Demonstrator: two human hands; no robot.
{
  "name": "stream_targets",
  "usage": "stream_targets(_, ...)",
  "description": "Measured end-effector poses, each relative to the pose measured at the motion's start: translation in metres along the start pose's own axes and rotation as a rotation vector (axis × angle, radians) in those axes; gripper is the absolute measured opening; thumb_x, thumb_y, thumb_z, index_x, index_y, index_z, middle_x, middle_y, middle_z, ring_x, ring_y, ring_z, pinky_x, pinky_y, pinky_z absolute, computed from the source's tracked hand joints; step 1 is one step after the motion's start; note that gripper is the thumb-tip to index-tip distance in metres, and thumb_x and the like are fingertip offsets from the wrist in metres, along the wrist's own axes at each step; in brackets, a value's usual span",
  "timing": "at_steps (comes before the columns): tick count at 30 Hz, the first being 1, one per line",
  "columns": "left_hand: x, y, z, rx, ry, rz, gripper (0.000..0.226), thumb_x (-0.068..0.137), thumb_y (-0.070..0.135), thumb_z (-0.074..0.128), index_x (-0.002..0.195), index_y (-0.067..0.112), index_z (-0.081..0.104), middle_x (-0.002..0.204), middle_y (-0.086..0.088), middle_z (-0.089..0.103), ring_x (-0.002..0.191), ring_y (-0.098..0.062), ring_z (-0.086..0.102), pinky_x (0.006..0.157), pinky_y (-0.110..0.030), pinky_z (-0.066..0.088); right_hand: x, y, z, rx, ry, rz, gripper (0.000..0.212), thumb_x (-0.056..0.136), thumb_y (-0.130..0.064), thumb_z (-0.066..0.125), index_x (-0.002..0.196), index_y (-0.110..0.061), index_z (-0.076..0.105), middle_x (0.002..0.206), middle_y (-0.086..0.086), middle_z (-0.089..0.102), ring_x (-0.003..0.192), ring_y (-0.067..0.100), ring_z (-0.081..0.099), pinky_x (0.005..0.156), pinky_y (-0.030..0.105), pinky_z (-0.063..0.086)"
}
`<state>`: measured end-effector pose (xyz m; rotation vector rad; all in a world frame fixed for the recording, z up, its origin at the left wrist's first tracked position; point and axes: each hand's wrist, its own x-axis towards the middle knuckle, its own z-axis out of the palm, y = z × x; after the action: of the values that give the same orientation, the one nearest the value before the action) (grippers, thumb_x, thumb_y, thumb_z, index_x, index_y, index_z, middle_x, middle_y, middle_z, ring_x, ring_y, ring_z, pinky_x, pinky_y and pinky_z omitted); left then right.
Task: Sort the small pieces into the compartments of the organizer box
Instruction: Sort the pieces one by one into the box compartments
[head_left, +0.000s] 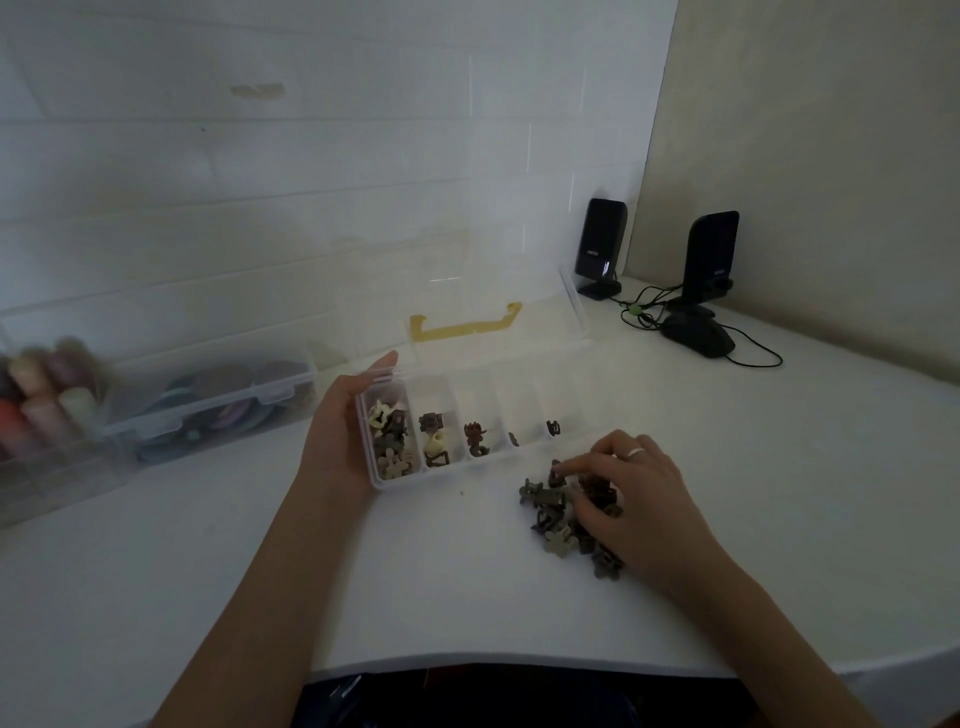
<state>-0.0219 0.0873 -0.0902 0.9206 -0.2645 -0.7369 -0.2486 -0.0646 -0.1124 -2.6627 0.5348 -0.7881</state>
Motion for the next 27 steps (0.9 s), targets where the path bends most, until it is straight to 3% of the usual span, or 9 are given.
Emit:
stream_targets(6,0.000,0.000,0.002,-0.010,0.009,0.005,0.043,0.083,0.025,0.053,0.124,0.019,0.064,0.121,-0.006,0.066,0.104,-0.028,0.063,0.096,-0.047,0.046,0.002,0.003,-0.004,0.104,0.044,0.035,0.011,0.074,-0.029,0.075,0.080,-0.034,0.068,0.084,-0.022,0.052,0.087,0.000,0.043,0.079,0.029,0.040)
stream_targets(13,-0.003,0.000,0.003,-0.018,0.025,0.010,0.041,0.085,0.025,0.051,0.123,0.017,0.065,0.131,-0.007,0.062,0.113,-0.030,0.060,0.099,-0.050,0.043,0.000,0.003,-0.011,0.179,-0.011,0.139,0.023,0.073,-0.034,0.076,0.090,-0.035,0.061,0.084,-0.024,0.058,0.091,0.001,0.047,0.089,0.034,0.039)
stream_targets(15,-0.002,-0.001,0.003,-0.001,0.031,0.021,0.039,0.086,0.026,0.051,0.121,0.018,0.066,0.127,-0.006,0.064,0.110,-0.029,0.062,0.094,-0.048,0.046,-0.001,0.000,-0.012,0.189,0.010,0.138,0.021,0.073,-0.029,0.076,0.088,-0.033,0.064,0.080,-0.025,0.057,0.090,0.001,0.048,0.089,0.030,0.037)
stream_targets(18,-0.004,-0.001,0.005,0.001,0.027,0.020,0.035,0.086,0.025,0.049,0.116,0.020,0.068,0.114,-0.005,0.071,0.096,-0.025,0.068,0.086,-0.044,0.049,-0.002,0.001,-0.015,0.317,0.066,0.157,0.023,0.074,-0.020,0.075,0.086,-0.036,0.065,0.090,-0.027,0.060,0.088,-0.001,0.049,0.078,0.008,0.034)
stream_targets(21,-0.006,-0.001,0.005,-0.012,0.024,0.022,0.036,0.086,0.025,0.050,0.115,0.019,0.069,0.116,-0.007,0.069,0.101,-0.029,0.066,0.092,-0.049,0.048,0.001,0.005,-0.017,0.451,0.099,0.198,0.030,0.072,-0.009,0.075,0.084,-0.035,0.065,0.083,-0.014,0.065,0.077,0.005,0.056,0.066,0.008,0.039)
stream_targets(24,-0.004,0.000,0.003,-0.016,0.012,0.008,0.040,0.086,0.025,0.052,0.122,0.018,0.066,0.123,-0.009,0.066,0.107,-0.032,0.063,0.098,-0.053,0.045,0.001,0.003,-0.019,0.628,0.093,0.152,0.034,0.072,0.006,0.072,0.091,-0.022,0.067,0.076,-0.003,0.066,0.068,0.016,0.064,0.065,0.018,0.051)
stream_targets(27,-0.001,0.000,0.002,-0.024,-0.012,-0.011,0.040,0.086,0.025,0.054,0.124,0.020,0.065,0.121,-0.009,0.065,0.106,-0.032,0.063,0.097,-0.054,0.044,0.000,0.000,-0.017,0.643,0.081,0.168,0.032,0.075,0.007,0.070,0.093,-0.020,0.070,0.073,0.000,0.067,0.063,0.015,0.066,0.066,0.016,0.052)
